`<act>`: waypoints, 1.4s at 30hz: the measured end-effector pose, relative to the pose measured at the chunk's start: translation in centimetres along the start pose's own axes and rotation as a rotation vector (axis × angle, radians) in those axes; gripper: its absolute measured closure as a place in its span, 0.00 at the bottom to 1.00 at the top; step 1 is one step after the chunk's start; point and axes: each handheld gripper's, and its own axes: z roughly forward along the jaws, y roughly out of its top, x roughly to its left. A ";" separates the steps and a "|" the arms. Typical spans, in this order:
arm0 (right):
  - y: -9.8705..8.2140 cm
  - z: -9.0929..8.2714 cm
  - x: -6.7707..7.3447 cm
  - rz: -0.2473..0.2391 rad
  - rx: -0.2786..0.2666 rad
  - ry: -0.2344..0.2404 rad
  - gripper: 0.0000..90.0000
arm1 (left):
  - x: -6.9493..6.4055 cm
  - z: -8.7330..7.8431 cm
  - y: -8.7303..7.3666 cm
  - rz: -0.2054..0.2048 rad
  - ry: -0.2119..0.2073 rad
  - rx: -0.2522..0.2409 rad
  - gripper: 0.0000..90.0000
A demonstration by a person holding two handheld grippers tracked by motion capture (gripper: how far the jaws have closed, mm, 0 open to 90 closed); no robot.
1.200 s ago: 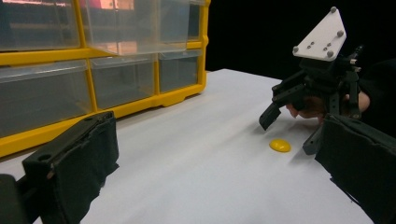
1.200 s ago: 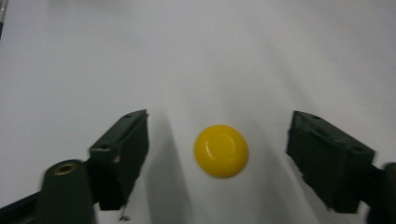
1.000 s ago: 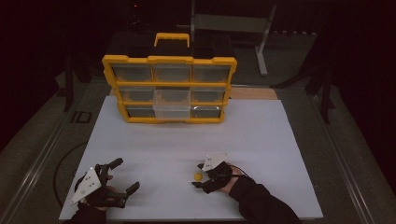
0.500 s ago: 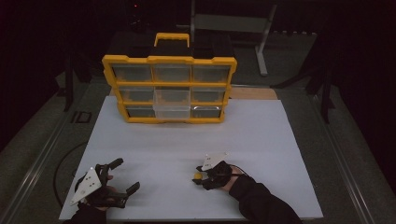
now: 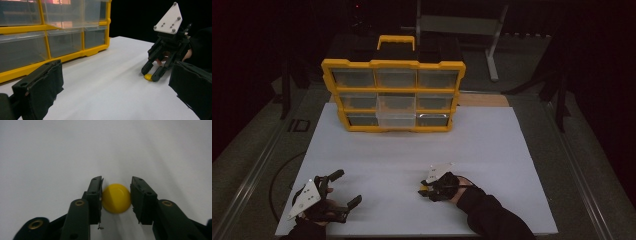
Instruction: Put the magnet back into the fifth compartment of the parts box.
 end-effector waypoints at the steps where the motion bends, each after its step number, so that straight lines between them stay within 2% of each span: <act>1: 0.0 0.0 0.1 -0.005 0.002 -0.004 0.70 | 0.0 0.0 0.0 0.000 -0.001 0.001 0.00; 5: 0.2 0.0 0.1 -0.018 0.017 -0.004 0.71 | 0.0 0.0 0.0 0.000 -0.002 0.001 0.00; 11: 0.1 -0.1 -0.1 -0.002 0.005 0.006 0.71 | 0.0 0.0 0.0 -0.001 -0.001 -0.001 0.00; 14: 0.4 -0.2 0.0 -0.017 0.014 0.012 0.71 | 0.0 0.0 0.0 -0.001 -0.001 -0.002 0.00; 17: 0.6 -0.5 0.1 -0.032 0.018 0.008 0.71 | 0.0 0.0 0.0 -0.001 -0.002 -0.002 0.00; 24: 0.5 -1.4 -0.2 -0.027 0.024 0.011 0.71 | 0.0 0.0 0.0 -0.001 -0.001 -0.001 0.00; 42: 0.9 -3.9 -0.3 -0.056 0.039 0.018 0.71 | 0.1 0.0 0.0 -0.001 0.002 0.002 0.00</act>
